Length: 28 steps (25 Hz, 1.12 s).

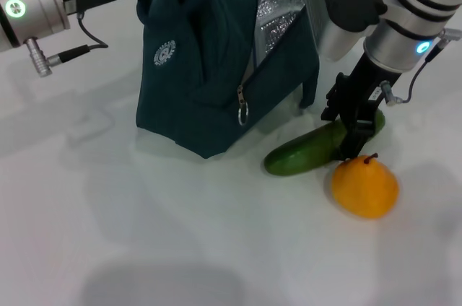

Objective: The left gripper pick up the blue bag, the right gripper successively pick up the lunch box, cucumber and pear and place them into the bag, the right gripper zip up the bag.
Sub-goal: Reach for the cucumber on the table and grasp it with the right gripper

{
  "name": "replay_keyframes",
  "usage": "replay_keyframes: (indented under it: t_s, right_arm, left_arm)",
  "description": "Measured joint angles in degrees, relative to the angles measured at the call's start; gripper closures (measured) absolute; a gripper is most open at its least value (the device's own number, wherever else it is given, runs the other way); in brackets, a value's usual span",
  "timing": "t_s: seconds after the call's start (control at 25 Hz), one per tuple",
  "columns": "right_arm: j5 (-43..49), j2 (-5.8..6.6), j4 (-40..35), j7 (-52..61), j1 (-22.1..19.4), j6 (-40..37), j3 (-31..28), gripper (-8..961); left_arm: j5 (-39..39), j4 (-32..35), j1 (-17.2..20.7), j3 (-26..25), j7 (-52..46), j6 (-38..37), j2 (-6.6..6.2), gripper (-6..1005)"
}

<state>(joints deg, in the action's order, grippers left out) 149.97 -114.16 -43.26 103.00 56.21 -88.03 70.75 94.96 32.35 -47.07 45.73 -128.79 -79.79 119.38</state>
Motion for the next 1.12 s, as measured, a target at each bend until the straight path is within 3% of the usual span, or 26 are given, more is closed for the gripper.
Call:
replay_keyframes:
  t_s: [1.08,1.12]
  right_arm:
    - [0.4,-0.26,0.4,3.8,-0.1,-1.6,0.2,219]
    - [0.4,-0.24,0.4,4.0,-0.1,-1.7,0.3,271]
  left_arm:
    - [-0.1,0.6,0.5,0.1,0.0,0.0,-0.12,945]
    - [-0.1,0.6,0.5,0.1,0.0,-0.1,-0.12,945]
